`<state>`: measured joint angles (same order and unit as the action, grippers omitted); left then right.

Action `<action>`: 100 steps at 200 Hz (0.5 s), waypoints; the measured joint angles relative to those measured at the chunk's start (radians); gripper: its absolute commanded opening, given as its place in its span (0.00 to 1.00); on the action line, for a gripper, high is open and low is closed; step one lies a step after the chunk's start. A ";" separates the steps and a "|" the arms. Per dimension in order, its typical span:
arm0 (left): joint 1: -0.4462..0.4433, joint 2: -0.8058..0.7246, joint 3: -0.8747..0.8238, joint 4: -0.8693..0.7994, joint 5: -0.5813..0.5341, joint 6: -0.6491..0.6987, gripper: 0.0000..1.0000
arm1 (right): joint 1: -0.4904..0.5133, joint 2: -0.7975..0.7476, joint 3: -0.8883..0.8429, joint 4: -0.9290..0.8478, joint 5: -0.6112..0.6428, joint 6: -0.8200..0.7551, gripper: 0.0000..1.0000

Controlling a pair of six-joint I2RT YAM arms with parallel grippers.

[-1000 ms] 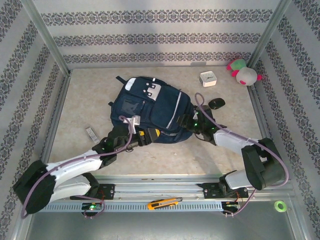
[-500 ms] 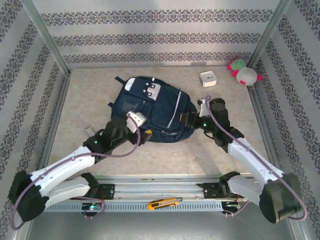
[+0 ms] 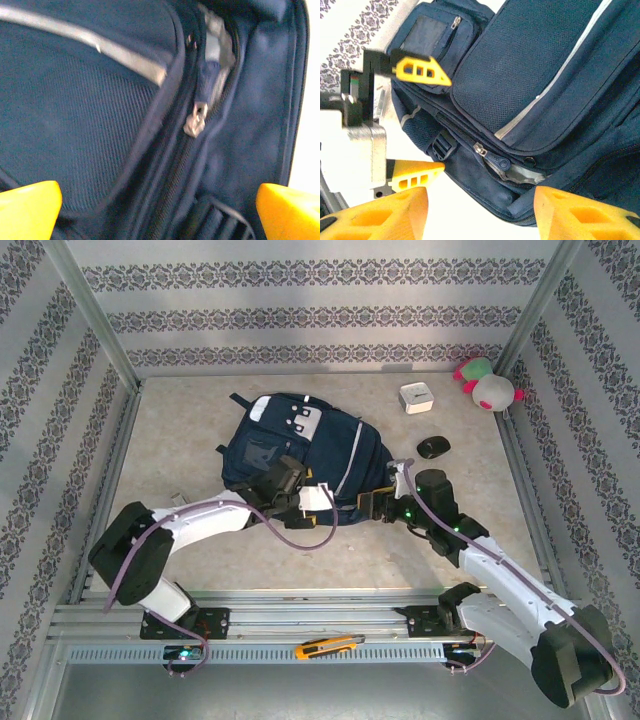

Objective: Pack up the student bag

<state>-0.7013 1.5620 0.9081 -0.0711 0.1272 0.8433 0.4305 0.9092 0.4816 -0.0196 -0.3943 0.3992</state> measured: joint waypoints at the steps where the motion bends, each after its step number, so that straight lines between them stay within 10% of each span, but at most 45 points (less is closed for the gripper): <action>1: 0.001 0.001 0.003 0.000 0.002 0.001 0.99 | 0.000 0.000 -0.001 0.000 0.000 -0.001 0.57; 100: 0.069 0.170 0.265 -0.164 0.160 0.195 0.98 | 0.006 -0.011 -0.017 0.000 0.027 -0.037 0.58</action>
<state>-0.6327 1.7321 1.1732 -0.2352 0.2874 1.0378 0.4370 0.8982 0.4644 -0.0193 -0.3676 0.3626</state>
